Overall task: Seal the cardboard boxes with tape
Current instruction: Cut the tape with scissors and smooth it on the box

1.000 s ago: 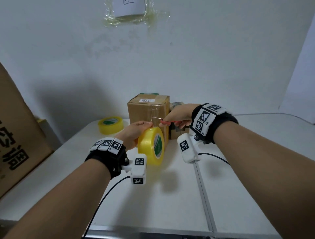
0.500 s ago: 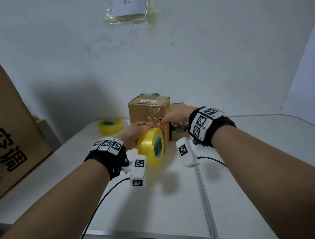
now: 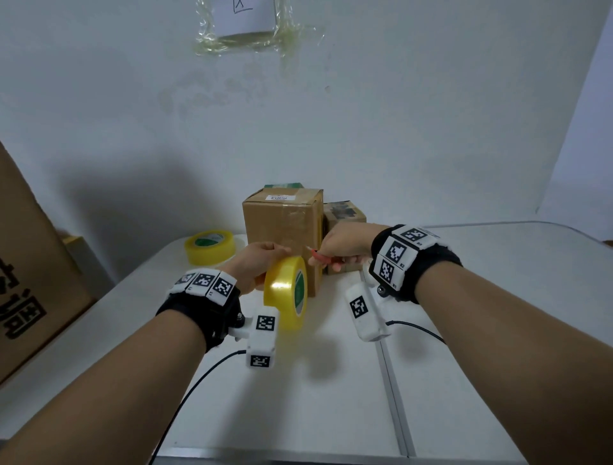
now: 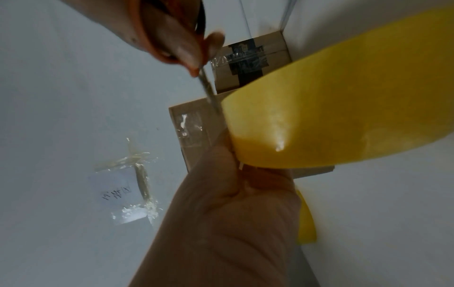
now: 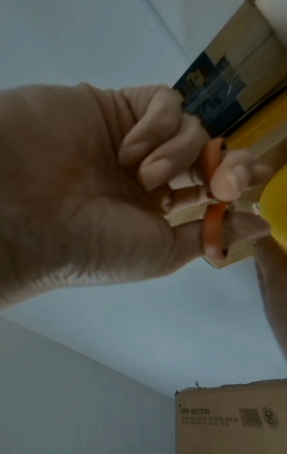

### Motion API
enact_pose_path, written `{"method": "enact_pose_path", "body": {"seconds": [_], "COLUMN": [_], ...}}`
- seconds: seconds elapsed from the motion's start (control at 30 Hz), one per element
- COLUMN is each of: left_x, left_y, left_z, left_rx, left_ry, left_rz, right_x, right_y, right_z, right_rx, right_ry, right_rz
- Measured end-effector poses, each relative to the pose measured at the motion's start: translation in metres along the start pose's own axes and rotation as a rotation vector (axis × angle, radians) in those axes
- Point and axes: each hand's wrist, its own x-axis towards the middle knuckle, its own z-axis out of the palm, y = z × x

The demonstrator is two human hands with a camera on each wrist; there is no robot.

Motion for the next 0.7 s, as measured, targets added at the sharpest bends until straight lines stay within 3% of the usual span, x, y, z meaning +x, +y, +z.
{"method": "enact_pose_path", "body": {"seconds": [0.13,0.23,0.33,0.53,0.7], "left_x": [-0.006,-0.01,-0.024,-0.047,-0.058], "left_y": [0.007,0.01,0.005,-0.011,-0.013], "left_z": [-0.007,-0.013,-0.015,-0.018,-0.003], "left_rx": [0.285,0.726,1.069,1.113,1.357], "left_ry": [0.085,0.142,-0.011,-0.278,-0.331], "left_rz": [0.127,0.269,0.267,0.142,0.229], "right_x": [-0.007,-0.009,-0.01,-0.01,-0.016], "right_y": [0.011,0.022,0.035,0.062,0.088], "right_z": [0.01,0.017,0.025,0.041,0.047], "right_rx": [-0.166,-0.181,-0.122,0.052,-0.036], "right_ry": [-0.155,-0.157,-0.06,-0.064,0.143], "right_rz": [0.106,0.181,0.218,0.335,0.309]}}
